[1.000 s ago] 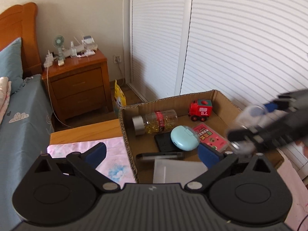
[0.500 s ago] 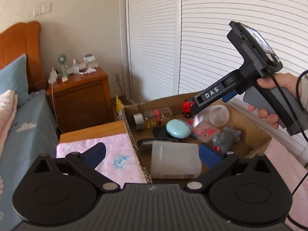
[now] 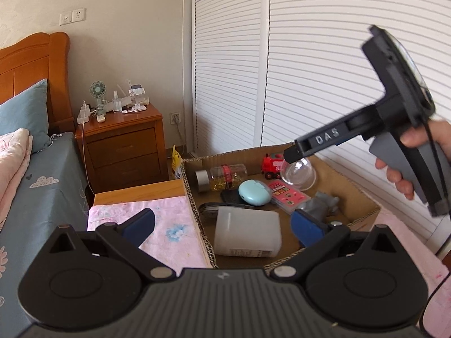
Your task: Organize rigid objects
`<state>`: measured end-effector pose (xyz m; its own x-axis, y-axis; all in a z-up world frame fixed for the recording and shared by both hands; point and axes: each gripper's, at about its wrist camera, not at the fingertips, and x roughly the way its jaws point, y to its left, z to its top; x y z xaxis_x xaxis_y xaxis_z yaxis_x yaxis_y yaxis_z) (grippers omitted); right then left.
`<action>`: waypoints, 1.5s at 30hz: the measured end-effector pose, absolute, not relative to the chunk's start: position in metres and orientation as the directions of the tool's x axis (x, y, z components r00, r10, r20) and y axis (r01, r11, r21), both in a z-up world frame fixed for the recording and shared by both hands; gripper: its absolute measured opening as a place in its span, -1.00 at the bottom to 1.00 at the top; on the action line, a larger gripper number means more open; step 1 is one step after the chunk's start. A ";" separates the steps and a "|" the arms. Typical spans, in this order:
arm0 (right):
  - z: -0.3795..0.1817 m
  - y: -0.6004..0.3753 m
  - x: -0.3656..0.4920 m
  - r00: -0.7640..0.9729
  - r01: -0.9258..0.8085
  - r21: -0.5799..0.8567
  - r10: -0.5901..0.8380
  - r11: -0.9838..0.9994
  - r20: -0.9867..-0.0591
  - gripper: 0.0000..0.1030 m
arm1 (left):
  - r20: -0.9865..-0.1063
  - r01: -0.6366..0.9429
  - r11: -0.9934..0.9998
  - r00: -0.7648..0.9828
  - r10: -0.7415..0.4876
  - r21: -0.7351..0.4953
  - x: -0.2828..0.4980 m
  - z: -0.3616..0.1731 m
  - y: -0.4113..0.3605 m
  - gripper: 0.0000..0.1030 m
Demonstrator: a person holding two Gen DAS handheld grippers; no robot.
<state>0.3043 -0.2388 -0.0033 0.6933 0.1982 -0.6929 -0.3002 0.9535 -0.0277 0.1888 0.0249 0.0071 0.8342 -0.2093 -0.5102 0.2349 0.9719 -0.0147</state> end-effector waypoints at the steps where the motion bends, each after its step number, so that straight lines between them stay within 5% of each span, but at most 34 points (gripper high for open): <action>1: -0.001 -0.240 0.297 0.698 -0.309 -0.022 0.211 0.951 -0.685 1.00 | -0.508 0.233 0.972 0.836 -0.209 -0.017 0.186 0.008 0.024 0.98; 23: -0.001 -0.277 0.129 0.754 -0.140 0.100 0.171 0.985 -0.634 1.00 | -0.617 0.046 0.999 0.786 -0.035 0.001 0.118 0.016 -0.010 0.98; 45: -0.012 -0.285 0.096 0.725 -0.073 0.105 0.125 0.992 -0.677 1.00 | -0.652 0.007 1.000 0.758 -0.001 0.007 0.102 0.026 -0.023 0.98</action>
<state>0.0956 -0.2852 -0.0123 0.7250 0.1251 -0.6772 -0.0731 0.9918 0.1050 0.1019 -0.0226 0.0261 0.7584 -0.0007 -0.6518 0.0069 1.0000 0.0069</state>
